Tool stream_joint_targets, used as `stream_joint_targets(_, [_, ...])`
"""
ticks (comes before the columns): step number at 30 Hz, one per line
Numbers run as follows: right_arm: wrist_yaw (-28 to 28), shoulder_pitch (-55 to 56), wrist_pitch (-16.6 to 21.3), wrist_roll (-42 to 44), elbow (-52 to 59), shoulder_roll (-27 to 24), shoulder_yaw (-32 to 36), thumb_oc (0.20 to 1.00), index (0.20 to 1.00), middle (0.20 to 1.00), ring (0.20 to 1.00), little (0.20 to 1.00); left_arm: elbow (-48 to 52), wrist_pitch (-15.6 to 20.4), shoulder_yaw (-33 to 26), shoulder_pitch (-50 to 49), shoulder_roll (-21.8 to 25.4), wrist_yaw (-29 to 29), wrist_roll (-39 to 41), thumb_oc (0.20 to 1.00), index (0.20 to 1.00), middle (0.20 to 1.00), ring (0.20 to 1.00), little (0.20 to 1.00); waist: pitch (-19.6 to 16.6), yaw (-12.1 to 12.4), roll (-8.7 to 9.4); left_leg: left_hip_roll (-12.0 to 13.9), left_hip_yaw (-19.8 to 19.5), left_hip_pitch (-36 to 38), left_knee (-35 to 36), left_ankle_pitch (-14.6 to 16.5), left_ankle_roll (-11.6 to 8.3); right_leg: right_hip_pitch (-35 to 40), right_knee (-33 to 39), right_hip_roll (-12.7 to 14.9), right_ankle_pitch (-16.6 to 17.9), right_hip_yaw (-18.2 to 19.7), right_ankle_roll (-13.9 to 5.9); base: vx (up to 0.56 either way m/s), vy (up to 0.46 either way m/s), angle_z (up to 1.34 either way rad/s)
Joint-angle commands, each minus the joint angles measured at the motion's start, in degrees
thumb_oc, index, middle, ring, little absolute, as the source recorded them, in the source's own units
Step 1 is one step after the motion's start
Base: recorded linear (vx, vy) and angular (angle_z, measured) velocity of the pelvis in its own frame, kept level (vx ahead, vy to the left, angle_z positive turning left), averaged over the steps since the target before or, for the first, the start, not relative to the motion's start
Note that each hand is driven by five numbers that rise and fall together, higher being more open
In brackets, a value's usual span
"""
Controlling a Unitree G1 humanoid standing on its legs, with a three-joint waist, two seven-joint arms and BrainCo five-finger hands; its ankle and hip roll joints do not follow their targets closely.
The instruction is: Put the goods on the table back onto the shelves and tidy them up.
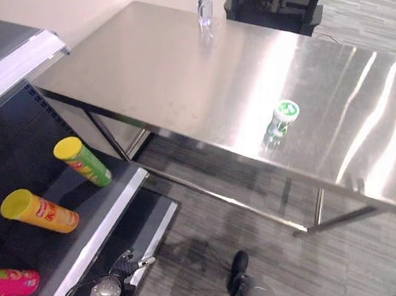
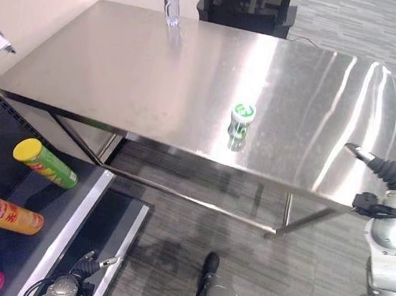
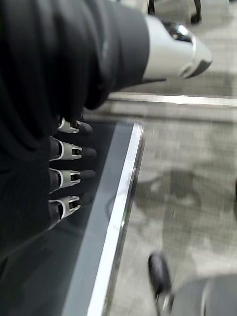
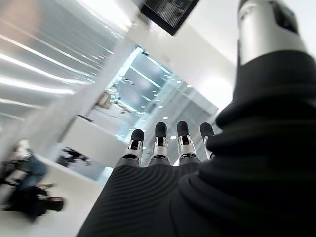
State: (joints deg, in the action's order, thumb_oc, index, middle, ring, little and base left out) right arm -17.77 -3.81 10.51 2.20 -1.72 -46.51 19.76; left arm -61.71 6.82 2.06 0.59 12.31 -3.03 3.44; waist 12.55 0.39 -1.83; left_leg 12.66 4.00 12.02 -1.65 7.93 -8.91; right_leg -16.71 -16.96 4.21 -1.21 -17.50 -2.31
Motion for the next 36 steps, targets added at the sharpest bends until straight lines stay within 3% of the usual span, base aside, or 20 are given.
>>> stream_joint_targets(1, [1.57,0.21,2.45,1.67,3.48,-1.43,3.36,1.0,1.0,1.0,1.0,1.0,0.8,0.64,0.3,0.19,3.74,-0.56,1.18,1.0,1.0,1.0,1.0,1.0,-2.42,1.35,1.98,0.67,-0.47,4.1,-2.61,-3.42,-1.23,-1.07,5.85,3.9,2.98,8.96,-11.34,0.27,-0.335,0.64])
stream_joint_targets(2, [2.11,0.01,2.55,2.17,3.18,-2.21,3.45,1.0,1.0,1.0,1.0,1.0,0.85,0.7,0.33,-0.23,3.69,-0.3,1.35,1.0,1.0,1.0,1.0,1.0,-2.76,1.3,1.74,1.68,-1.2,3.25,-4.53,-6.17,-1.36,-0.89,5.27,3.43,1.45,9.09,-10.5,0.17,-0.216,0.39])
stream_joint_targets(3, [2.14,-0.03,2.6,2.24,3.07,-2.33,3.41,1.0,1.0,1.0,1.0,1.0,0.88,0.7,0.33,-0.27,3.63,-0.29,1.36,1.0,1.0,1.0,1.0,1.0,-2.88,1.08,1.63,1.83,-1.45,3.02,-4.62,-6.18,-1.46,-0.97,5.16,3.42,1.32,8.85,-10.41,0.17,-0.259,0.27])
stream_joint_targets(5, [3.18,-0.22,2.88,3.7,2.7,-3.79,2.33,1.0,1.0,1.0,1.0,1.0,2.26,0.46,0.13,-1.19,3.95,0.1,2.33,1.0,1.0,1.0,1.0,1.0,-2.6,1.49,2.38,3.54,-0.58,-2.51,-15.83,-13.88,-0.21,3.17,5.29,2.03,-2.61,8.85,-7.26,0.27,-0.459,0.29])
stream_joint_targets(6, [3.4,-0.33,2.69,4.07,2.6,-4.2,1.71,1.0,1.0,1.0,1.0,1.0,3.43,0.35,0.36,-1.04,4.16,-0.11,2.78,1.0,1.0,1.0,1.0,1.0,-1.81,2.13,3.4,4.37,1.85,-5.97,-20.51,-15.07,0.86,6.44,6.21,1.53,-4.72,8.34,-5.6,0.25,-0.424,0.22])
stream_joint_targets(7, [3.41,-0.33,2.69,4.09,2.59,-4.18,1.73,1.0,1.0,1.0,1.0,1.0,3.48,0.3,0.38,-1.04,4.19,-0.11,2.79,1.0,1.0,1.0,1.0,1.0,-1.73,2.14,3.37,4.42,1.79,-6.09,-20.86,-14.88,0.88,6.52,6.23,1.51,-4.74,8.31,-5.6,0.17,-0.263,0.06])
stream_joint_targets(10, [5.54,-0.31,3.02,6.75,3.53,-5.01,1.61,1.0,1.0,1.0,1.0,1.0,4.54,0.51,1.84,-0.12,3.71,0.44,3.09,1.0,1.0,1.0,1.0,1.0,-1.42,2.76,3.56,1.21,3.87,-9.56,-14.97,-8.23,1.48,10.1,7.58,1.16,-5.74,7.92,-5.62,0.15,-0.116,0.07])
stream_joint_targets(11, [5.62,-0.18,3.02,6.84,3.57,-5.04,1.72,1.0,1.0,1.0,1.0,1.0,4.55,0.5,1.89,-0.14,3.7,0.44,3.09,1.0,1.0,1.0,1.0,1.0,-1.43,2.76,3.56,1.11,3.88,-9.41,-14.88,-8.09,1.58,10.26,7.67,1.27,-5.84,7.88,-5.74,0.11,-0.082,0.4])
stream_joint_targets(12, [6.42,0.02,3.7,9.06,3.63,-4.99,1.56,1.0,1.0,1.0,1.0,1.0,4.56,0.57,3.44,0.36,3.26,1.07,2.36,1.0,1.0,1.0,1.0,1.0,-1.29,3.43,3.22,-1.88,6.17,-13.33,-8.32,-6.42,1.44,11.7,8.62,0.91,-5.8,6.91,-6.05,0.08,-0.045,0.33])
stream_joint_targets(15, [7.09,-0.69,4.01,9.54,2.45,-5.36,0.6,1.0,1.0,1.0,1.0,1.0,3.62,0.7,4.49,0.94,2.82,1.25,1.37,1.0,1.0,1.0,1.0,1.0,-1.78,3.61,2.07,-4.02,8.65,-12.67,-1.77,-6.93,1.33,12.15,8.71,0.15,-6.23,5.58,-6.56,0.05,-0.013,0.44])
stream_joint_targets(16, [8.1,-1.37,4.12,10.14,2.47,-5.14,-0.33,1.0,1.0,1.0,1.0,1.0,2.69,0.96,5.32,1.46,2.69,1.2,0.5,1.0,1.0,1.0,1.0,1.0,-1.58,3.51,1.66,-5.66,7.38,-12.74,-0.67,-6.77,1.63,11.93,7.96,-0.09,-5.92,5.2,-6.55,0.04,0.011,0.04])
stream_joint_targets(24, [11.21,-3.09,4.41,13.03,2.17,-5.76,-3.28,1.0,1.0,1.0,1.0,1.0,-0.65,0.74,3.99,1.35,3.31,1.62,-0.46,1.0,1.0,1.0,1.0,1.0,-3.13,4.15,2.21,-7.13,9.28,-9.55,3.54,-7.88,2.1,14.2,9.68,0.79,-4.88,5.84,-7.79,0.06,0.059,-0.1])
stream_joint_targets(29, [16.44,-5.34,4.74,17.28,4.22,-7.86,-6.3,1.0,1.0,1.0,1.0,1.0,0.09,0.9,3.29,0.79,4.58,2.54,-0.93,1.0,1.0,1.0,1.0,1.0,-1.65,4.37,2.22,-7.84,10.53,-8.58,3.49,-6.83,3.85,8.71,-0.56,3.85,-4.74,8.48,-9.38,-0.04,0.098,-0.15])
stream_joint_targets(31, [19.55,-5.32,4.68,19.17,4.99,-9.29,-7.81,1.0,1.0,1.0,1.0,1.0,-0.2,1.2,2.8,1.02,5.41,2.69,-0.99,1.0,1.0,1.0,1.0,1.0,-0.94,3.88,2.33,-7.61,10.03,-8.46,3.25,-6.69,3.78,6.95,-2.11,3.29,-4.36,12.08,-10.19,-0.04,-0.011,-0.06])
stream_joint_targets(33, [24.24,-4.09,4.06,21.34,6.38,-12.93,-8.59,1.0,1.0,1.0,1.0,1.0,0.2,1.76,2.62,1.21,6.21,3.81,-1.02,1.0,1.0,1.0,1.0,1.0,-1.06,3.67,3.18,-7.74,9.5,-8.39,2.83,-6.33,3.18,7.46,3.59,2.52,-3.34,16.16,-10.2,0.01,-0.085,0.24])
stream_joint_targets(36, [26.89,-3.0,3.51,23.09,7.78,-14.49,-10.1,1.0,1.0,1.0,1.0,1.0,-0.05,1.95,2.76,0.86,6.21,3.94,-1.15,1.0,1.0,1.0,1.0,1.0,-1.73,4.02,4.02,-7.45,9.15,-8.65,2.46,-6.47,2.58,9.66,7.63,2.81,-2.63,15.97,-10.51,0.03,-0.097,0.23])
